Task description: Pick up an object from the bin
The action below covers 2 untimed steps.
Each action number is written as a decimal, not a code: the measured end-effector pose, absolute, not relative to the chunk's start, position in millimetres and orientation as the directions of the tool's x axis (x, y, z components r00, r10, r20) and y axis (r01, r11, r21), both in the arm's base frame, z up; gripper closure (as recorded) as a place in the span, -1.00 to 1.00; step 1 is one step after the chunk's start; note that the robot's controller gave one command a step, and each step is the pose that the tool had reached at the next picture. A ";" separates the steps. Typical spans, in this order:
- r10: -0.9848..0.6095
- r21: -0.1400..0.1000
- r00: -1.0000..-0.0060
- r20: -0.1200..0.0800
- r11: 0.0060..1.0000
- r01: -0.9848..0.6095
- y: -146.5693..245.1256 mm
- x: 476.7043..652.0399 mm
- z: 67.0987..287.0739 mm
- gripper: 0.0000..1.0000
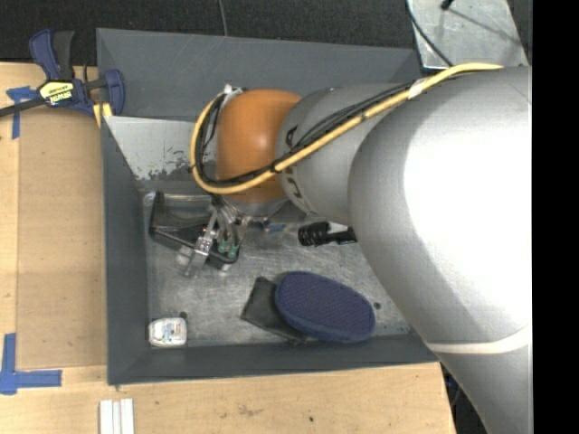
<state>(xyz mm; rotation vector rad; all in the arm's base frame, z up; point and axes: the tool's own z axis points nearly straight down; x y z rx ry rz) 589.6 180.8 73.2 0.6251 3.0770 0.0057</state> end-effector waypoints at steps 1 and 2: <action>0.389 0.003 -0.921 -0.003 0.921 0.389 181.3 590.6 74.5 -1.00; 0.389 0.005 -0.921 -0.004 0.921 0.389 181.4 591.4 75.9 1.00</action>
Offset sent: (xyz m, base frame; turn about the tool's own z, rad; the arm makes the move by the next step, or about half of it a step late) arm 0.0000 0.0000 0.0000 0.0000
